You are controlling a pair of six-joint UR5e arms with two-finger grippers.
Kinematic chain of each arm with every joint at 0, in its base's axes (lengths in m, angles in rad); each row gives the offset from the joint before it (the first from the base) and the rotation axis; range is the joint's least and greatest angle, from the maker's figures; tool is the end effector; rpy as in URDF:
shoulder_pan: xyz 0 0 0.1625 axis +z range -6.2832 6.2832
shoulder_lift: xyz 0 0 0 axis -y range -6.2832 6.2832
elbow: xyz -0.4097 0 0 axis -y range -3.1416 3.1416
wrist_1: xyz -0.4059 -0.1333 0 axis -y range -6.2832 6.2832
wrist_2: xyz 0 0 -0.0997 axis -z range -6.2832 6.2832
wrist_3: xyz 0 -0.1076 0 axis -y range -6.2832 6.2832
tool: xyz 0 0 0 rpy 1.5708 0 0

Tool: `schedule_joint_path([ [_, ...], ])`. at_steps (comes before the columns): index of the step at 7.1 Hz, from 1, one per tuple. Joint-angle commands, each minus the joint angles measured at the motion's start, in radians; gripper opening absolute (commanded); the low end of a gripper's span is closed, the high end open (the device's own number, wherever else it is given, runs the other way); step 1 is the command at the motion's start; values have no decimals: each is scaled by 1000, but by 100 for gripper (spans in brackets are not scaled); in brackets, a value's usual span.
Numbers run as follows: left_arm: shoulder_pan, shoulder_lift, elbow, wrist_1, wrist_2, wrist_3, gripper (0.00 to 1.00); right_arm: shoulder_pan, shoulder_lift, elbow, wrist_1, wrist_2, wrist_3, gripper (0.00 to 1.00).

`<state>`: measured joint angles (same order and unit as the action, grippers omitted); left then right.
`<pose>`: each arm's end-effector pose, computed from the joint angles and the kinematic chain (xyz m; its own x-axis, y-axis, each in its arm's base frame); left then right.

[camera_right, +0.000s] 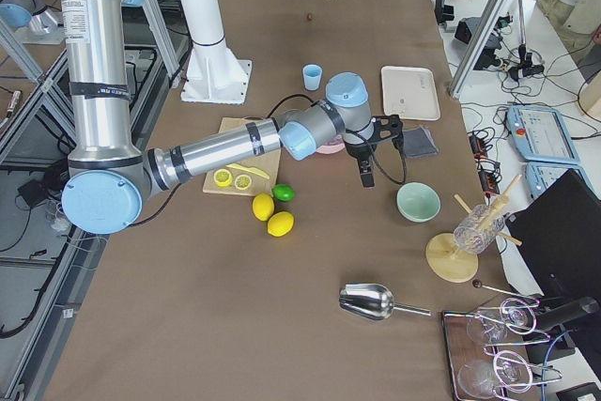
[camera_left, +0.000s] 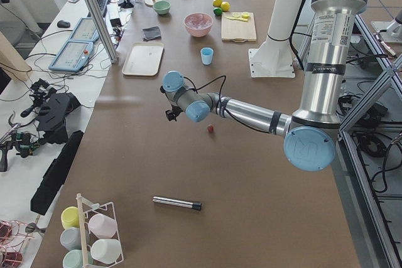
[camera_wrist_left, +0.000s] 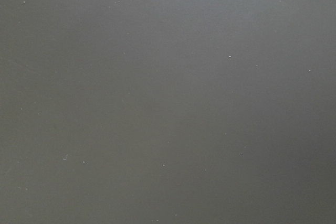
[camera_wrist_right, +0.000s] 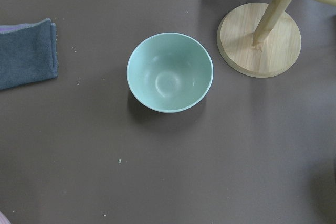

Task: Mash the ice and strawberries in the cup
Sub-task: 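Move the left gripper down toward the small red strawberry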

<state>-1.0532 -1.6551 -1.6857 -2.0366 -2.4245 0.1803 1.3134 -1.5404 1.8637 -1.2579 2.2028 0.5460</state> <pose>0.2290 -0.5077 0.4845 0.2656 0.8402 -0.4728 -0.4442 0.5420 0.7134 -0.0673 -0.5294 0.4537 0.6968 -0.0617 0.7146 -0.1838 0.9477 0.2610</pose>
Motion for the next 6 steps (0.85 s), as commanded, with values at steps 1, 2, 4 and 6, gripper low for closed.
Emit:
schedule_joint_path([
  [1, 71, 18, 4, -29, 54, 1, 97, 12, -1, 2, 0, -3, 3, 100],
  [2, 125, 20, 7, -33, 103, 1, 97, 17, -4, 2, 0, -24, 5, 100],
  [4, 140, 85, -18, -55, 102, 45, 97, 17, -21, 3, 0, -60, 8, 100],
  [6, 163, 130, -20, -89, 102, 82, 97, 17, -39, 17, 0, -71, 8, 100],
])
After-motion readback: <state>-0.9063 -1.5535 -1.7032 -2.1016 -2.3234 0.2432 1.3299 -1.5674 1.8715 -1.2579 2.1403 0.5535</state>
